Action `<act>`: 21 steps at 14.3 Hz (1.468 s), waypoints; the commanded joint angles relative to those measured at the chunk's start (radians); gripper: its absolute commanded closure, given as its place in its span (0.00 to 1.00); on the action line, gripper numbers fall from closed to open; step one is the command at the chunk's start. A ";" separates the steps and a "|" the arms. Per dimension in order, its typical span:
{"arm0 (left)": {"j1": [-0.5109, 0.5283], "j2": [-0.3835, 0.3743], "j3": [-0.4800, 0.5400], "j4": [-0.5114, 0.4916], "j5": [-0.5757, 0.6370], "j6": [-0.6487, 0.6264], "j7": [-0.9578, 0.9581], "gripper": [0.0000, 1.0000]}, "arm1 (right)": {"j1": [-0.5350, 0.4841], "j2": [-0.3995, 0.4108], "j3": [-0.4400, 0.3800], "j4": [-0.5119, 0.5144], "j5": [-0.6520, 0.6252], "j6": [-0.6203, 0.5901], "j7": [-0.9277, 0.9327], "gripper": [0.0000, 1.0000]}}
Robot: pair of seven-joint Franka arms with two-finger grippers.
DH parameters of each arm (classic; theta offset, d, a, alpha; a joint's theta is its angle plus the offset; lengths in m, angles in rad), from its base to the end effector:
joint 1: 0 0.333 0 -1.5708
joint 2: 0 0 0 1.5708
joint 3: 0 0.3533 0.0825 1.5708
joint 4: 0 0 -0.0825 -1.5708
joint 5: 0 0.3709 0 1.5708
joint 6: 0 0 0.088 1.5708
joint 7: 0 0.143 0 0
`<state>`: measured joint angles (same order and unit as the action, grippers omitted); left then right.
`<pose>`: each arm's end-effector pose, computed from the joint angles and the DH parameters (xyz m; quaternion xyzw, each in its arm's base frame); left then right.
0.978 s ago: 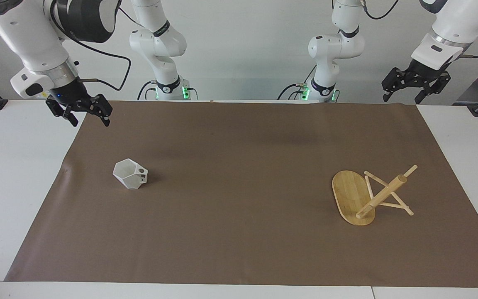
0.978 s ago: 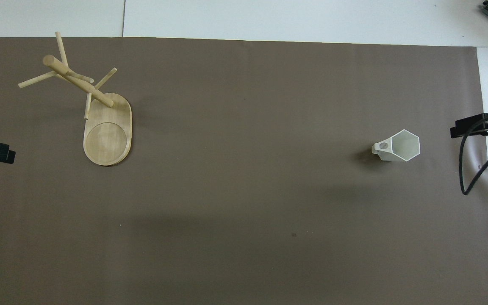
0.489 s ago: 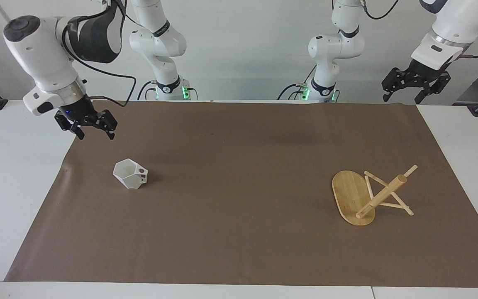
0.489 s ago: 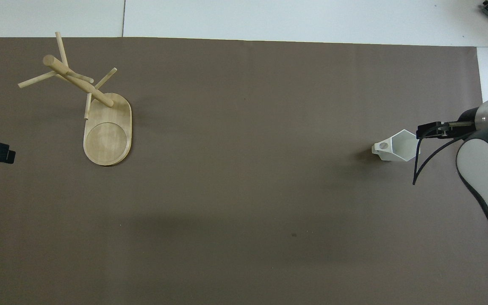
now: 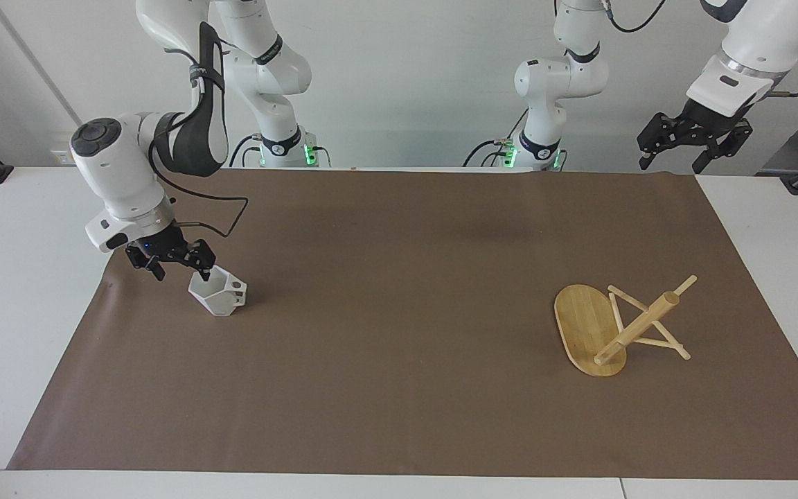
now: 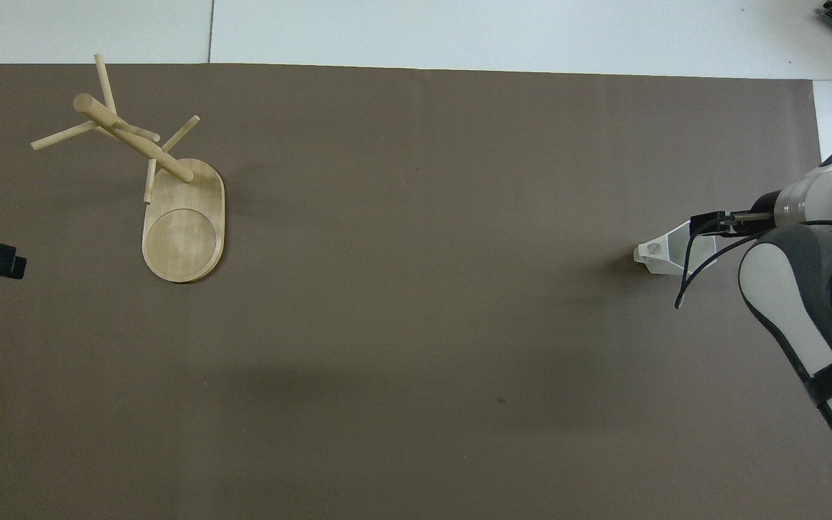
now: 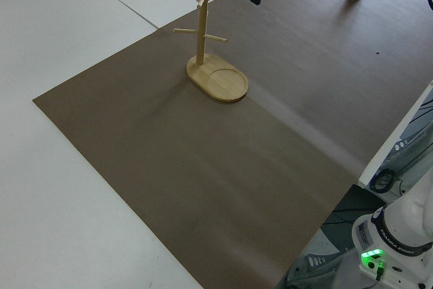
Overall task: Hang cup on rack
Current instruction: 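Close the right gripper on the white cup's handle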
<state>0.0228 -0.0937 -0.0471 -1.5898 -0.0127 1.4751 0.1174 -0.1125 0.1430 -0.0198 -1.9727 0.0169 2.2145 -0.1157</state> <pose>0.4976 -0.0153 0.6576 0.9974 -0.0712 -0.0103 0.0046 0.5886 -0.0769 0.4156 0.9987 -0.0129 0.0497 0.0006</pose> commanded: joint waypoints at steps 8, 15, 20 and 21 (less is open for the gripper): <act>0.009 -0.020 -0.007 -0.015 0.003 -0.010 0.002 0.00 | -0.019 0.013 0.003 -0.048 0.014 0.030 -0.079 0.00; 0.009 -0.020 -0.007 -0.015 0.003 -0.012 0.002 0.00 | -0.030 0.015 -0.002 -0.086 0.014 0.080 -0.062 0.08; 0.009 -0.020 -0.007 -0.015 0.003 -0.012 0.002 0.00 | -0.029 0.012 -0.002 -0.094 0.015 0.071 -0.027 0.16; 0.009 -0.020 -0.007 -0.015 0.003 -0.010 0.002 0.00 | -0.029 0.010 0.000 -0.098 0.017 0.071 -0.025 0.21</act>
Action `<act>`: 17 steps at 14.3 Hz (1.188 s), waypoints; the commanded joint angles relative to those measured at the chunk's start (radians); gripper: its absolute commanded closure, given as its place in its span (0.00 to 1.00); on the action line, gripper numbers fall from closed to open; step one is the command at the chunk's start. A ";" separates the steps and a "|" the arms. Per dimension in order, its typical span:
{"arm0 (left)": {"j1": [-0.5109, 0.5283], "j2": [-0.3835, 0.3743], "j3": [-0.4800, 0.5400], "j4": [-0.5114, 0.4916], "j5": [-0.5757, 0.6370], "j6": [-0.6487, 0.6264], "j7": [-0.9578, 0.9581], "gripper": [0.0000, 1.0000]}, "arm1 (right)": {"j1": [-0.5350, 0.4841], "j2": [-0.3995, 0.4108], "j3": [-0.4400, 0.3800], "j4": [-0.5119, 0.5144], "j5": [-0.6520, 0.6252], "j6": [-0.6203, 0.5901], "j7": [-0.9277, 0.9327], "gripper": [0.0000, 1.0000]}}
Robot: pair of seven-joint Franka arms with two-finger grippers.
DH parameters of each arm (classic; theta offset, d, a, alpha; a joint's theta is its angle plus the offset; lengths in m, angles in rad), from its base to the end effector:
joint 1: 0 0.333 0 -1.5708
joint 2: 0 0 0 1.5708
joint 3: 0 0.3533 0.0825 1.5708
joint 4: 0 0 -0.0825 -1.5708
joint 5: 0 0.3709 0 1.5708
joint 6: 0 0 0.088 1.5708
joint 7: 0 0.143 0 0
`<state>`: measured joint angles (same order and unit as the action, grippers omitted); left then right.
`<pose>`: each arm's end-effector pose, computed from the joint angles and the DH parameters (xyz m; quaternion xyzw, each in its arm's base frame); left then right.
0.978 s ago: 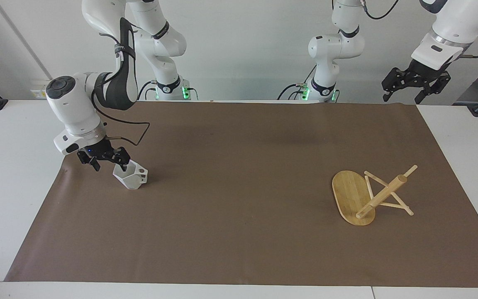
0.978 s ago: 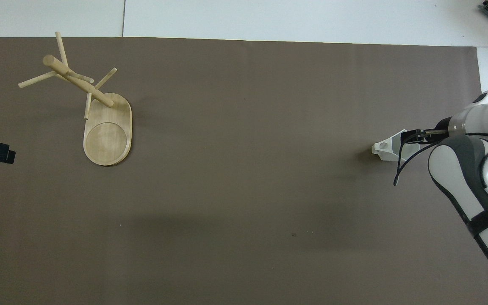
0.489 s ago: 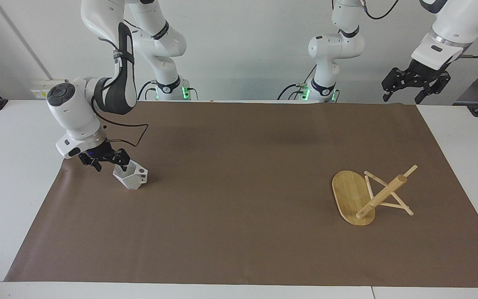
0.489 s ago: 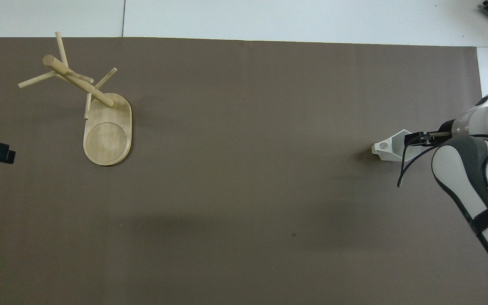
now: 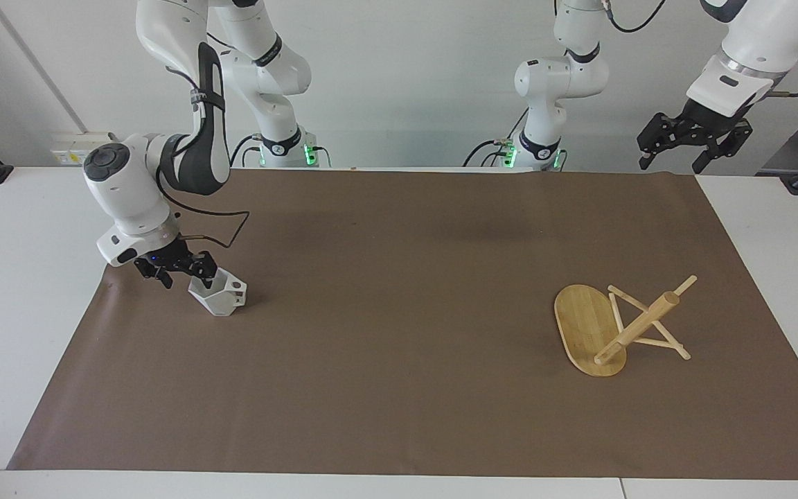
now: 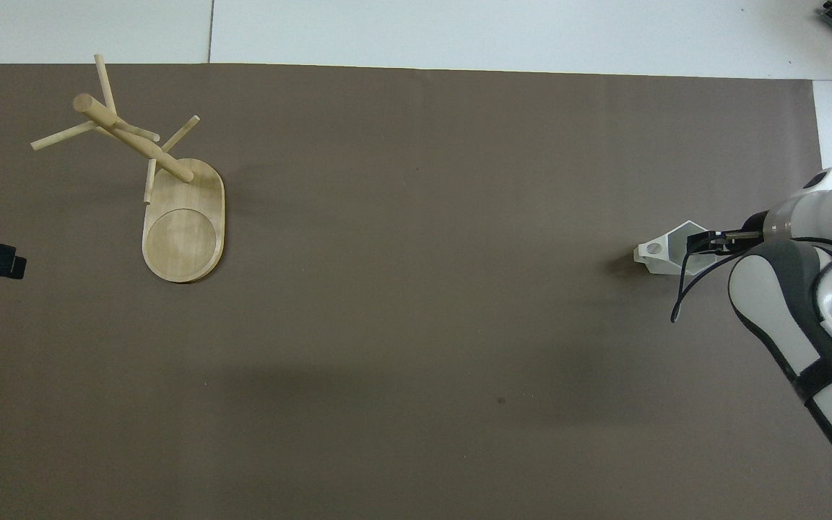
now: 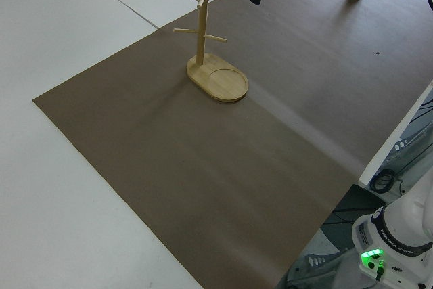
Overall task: Hang cup on rack
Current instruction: 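Close the right gripper on the white cup's handle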
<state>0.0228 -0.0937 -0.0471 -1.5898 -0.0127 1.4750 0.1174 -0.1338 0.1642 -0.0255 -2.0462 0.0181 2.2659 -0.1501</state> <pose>0.4976 -0.0153 0.6575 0.9974 -0.0712 -0.0104 0.0046 0.5746 -0.0910 0.3750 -0.9996 0.0100 -0.0282 0.0007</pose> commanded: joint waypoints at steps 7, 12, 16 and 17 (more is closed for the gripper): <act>0.009 -0.020 -0.007 -0.015 0.003 -0.012 0.002 0.00 | -0.006 -0.011 0.006 -0.014 0.016 -0.005 0.057 0.77; 0.009 -0.020 -0.007 -0.015 0.003 -0.012 0.002 0.00 | -0.001 -0.009 0.007 0.040 0.017 -0.069 0.058 1.00; 0.009 -0.020 -0.007 -0.015 0.003 -0.012 0.002 0.00 | 0.002 -0.014 0.015 0.078 0.017 -0.110 0.058 1.00; 0.009 -0.020 -0.007 -0.013 0.003 -0.010 0.002 0.00 | 0.006 -0.014 0.019 0.131 0.019 -0.180 0.058 1.00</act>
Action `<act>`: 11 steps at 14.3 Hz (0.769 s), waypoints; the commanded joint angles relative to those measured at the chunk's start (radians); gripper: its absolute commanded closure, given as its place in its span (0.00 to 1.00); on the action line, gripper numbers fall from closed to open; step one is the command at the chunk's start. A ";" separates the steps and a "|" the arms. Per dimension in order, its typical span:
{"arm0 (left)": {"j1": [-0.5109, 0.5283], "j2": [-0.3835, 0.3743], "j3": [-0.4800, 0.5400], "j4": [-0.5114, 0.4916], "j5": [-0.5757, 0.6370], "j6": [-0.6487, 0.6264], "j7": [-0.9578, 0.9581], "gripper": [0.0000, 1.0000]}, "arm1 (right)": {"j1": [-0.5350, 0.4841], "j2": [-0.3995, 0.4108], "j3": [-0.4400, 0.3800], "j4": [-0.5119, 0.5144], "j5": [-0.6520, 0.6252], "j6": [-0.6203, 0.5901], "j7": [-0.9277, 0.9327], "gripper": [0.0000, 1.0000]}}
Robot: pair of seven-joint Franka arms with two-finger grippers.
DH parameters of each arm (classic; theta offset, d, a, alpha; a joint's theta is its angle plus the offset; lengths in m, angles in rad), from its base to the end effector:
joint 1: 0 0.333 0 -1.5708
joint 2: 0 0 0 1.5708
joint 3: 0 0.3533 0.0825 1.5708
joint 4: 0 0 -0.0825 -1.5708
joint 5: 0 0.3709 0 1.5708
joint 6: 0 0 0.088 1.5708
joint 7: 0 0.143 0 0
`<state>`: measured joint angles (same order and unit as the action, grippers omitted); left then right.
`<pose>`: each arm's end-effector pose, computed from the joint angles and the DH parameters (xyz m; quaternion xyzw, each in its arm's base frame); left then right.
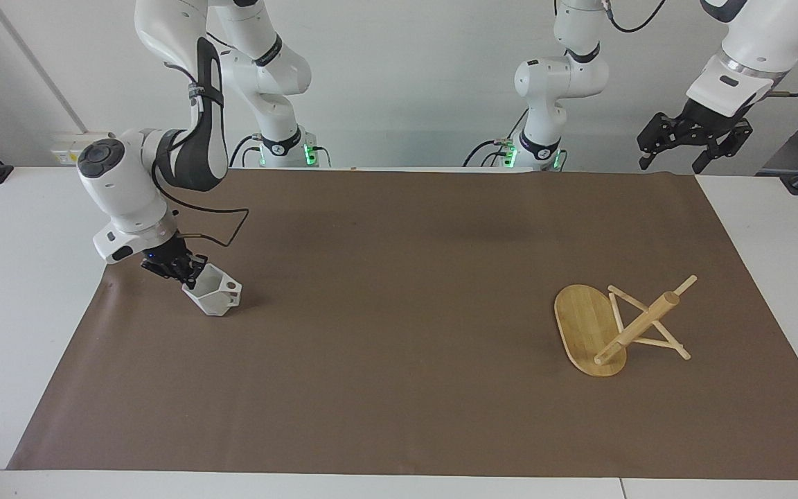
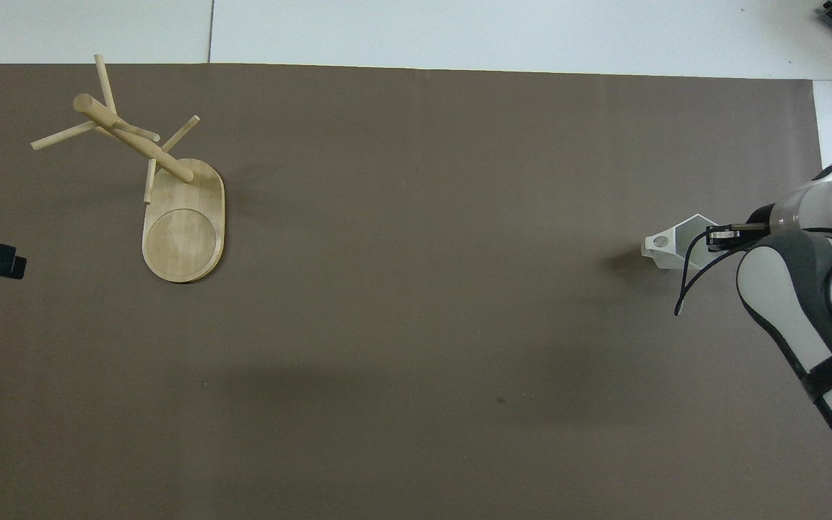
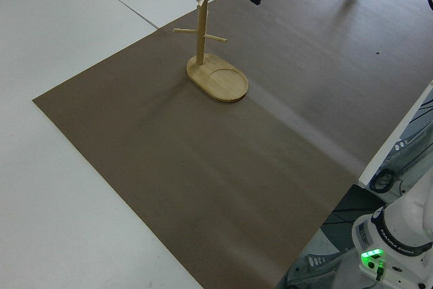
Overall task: Hang cup on rack
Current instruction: 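Close the right gripper on the white cup's handle, then lift the cup with the right gripper while the left gripper approaches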
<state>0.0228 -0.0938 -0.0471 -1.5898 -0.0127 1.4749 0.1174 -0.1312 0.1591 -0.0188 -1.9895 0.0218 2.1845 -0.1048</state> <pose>0.4975 -0.0153 0.6576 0.9974 -0.0712 -0.0104 0.0046 0.5799 -0.0859 0.3956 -0.9994 0.0286 -0.0188 0.0052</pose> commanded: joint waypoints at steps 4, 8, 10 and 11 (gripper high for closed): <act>0.009 -0.020 -0.007 -0.015 0.003 -0.011 0.002 0.00 | 0.004 -0.033 0.065 0.343 0.212 -0.394 0.019 1.00; 0.008 -0.029 -0.007 -0.032 0.003 -0.015 -0.001 0.00 | 0.004 -0.093 0.126 0.360 0.492 -0.397 0.020 1.00; 0.009 -0.049 -0.007 -0.068 0.003 -0.008 -0.002 0.00 | 0.004 -0.105 0.227 0.362 0.558 -0.365 0.033 1.00; 0.009 -0.049 -0.007 -0.075 0.003 -0.004 -0.022 0.00 | 0.004 -0.107 0.268 0.363 0.602 -0.341 0.072 1.00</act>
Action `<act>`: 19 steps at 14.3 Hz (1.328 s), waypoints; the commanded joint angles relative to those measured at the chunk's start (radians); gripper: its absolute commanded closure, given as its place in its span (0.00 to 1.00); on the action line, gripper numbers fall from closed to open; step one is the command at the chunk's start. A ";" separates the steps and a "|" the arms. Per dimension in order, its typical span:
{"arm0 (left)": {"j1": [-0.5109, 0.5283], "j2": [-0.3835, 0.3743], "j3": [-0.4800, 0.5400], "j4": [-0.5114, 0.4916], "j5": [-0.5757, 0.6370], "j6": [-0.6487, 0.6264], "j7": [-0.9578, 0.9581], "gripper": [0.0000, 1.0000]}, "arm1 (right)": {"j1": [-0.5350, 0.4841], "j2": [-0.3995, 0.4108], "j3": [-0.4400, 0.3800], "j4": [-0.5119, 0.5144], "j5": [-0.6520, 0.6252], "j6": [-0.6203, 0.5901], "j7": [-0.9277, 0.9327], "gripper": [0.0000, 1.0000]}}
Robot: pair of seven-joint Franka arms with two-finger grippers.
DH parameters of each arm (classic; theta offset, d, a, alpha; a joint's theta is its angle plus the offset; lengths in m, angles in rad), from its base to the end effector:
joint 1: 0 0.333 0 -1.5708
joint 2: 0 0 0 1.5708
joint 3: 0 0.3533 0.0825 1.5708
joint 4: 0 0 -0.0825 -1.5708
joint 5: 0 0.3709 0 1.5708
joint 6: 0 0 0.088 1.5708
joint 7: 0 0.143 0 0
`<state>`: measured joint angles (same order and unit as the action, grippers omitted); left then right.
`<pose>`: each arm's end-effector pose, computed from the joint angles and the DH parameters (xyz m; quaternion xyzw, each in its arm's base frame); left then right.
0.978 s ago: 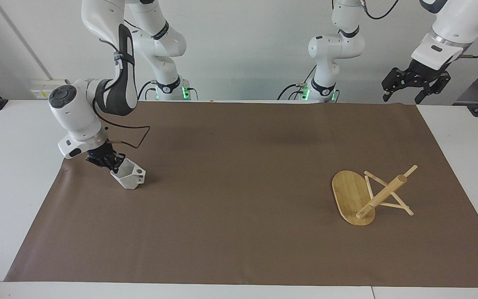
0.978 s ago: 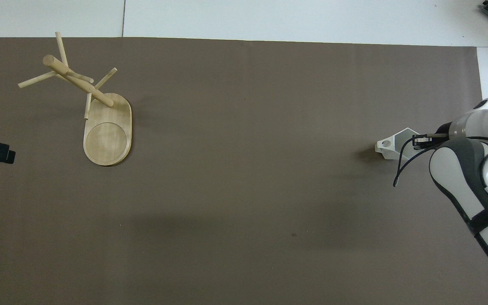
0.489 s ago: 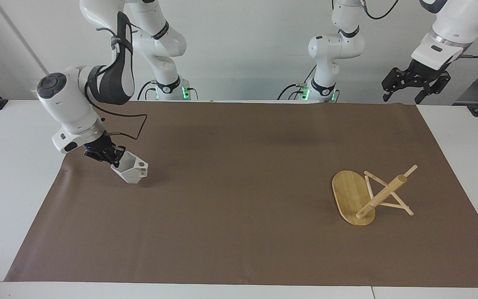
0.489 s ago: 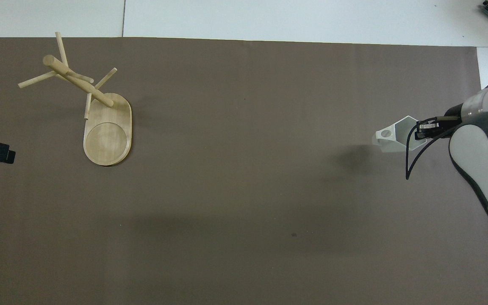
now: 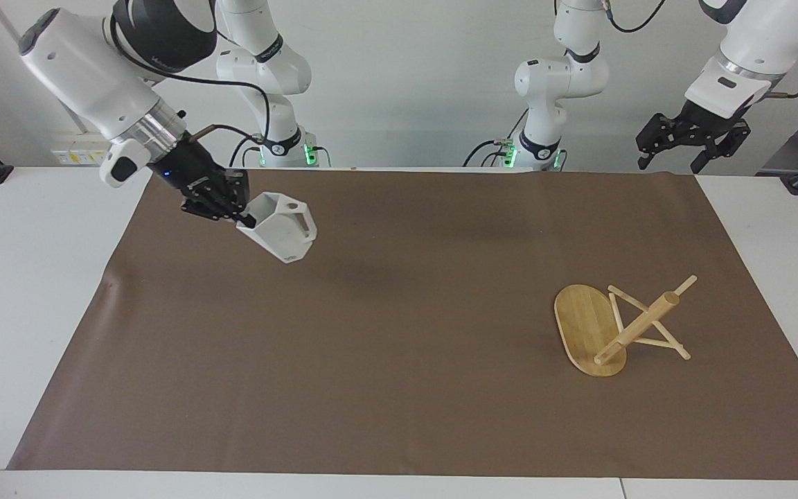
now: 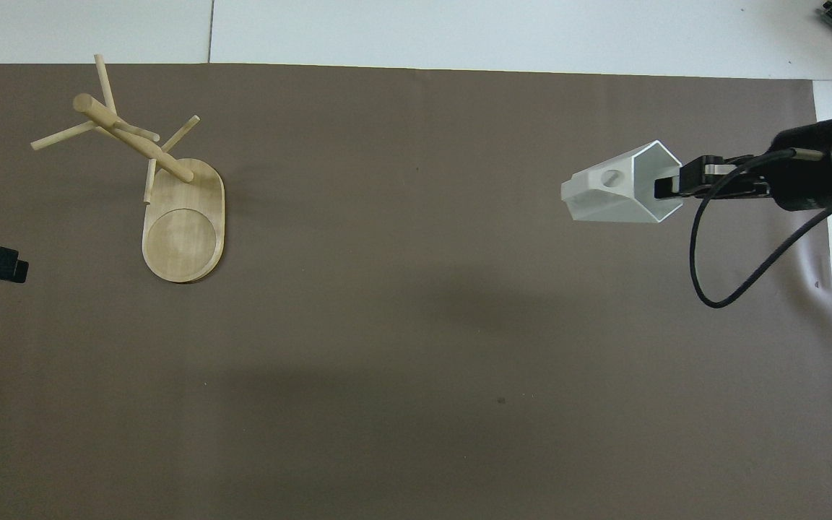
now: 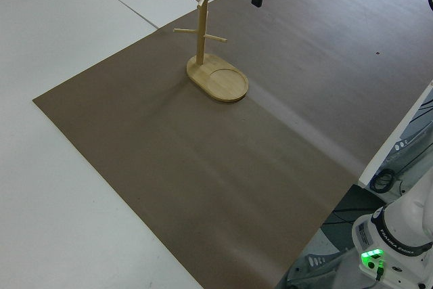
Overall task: Hang cup on rack
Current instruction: 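Lift the cup with the right gripper while the left gripper approaches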
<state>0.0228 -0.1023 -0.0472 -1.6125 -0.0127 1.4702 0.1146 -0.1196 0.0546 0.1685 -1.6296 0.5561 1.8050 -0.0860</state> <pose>0.4932 -0.0154 0.6512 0.9974 -0.0698 -0.0199 0.0048 0.5823 0.0886 0.6087 -0.9596 -0.0170 -0.0633 0.2736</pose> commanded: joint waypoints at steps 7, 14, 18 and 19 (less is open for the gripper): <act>0.011 -0.105 0.003 -0.162 -0.106 -0.044 -0.438 0.00 | -0.008 -0.001 0.338 0.000 0.197 0.188 0.324 1.00; 0.129 -0.129 0.004 -0.268 -0.515 -0.031 -0.975 0.00 | -0.012 -0.002 0.367 -0.001 0.473 0.185 0.318 1.00; 0.149 -0.108 0.004 -0.293 -0.699 0.016 -1.216 0.00 | -0.011 -0.002 0.405 -0.024 0.498 0.256 0.316 1.00; 0.181 -0.100 0.004 -0.302 -0.755 0.021 -1.248 0.00 | -0.011 -0.001 0.423 -0.038 0.498 0.298 0.316 1.00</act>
<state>0.1606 -0.1934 -0.0354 -1.8724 -0.6812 1.4622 -1.0545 -0.1115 0.0565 0.5441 -1.6384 1.0259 2.0370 0.2290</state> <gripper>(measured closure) 0.000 0.956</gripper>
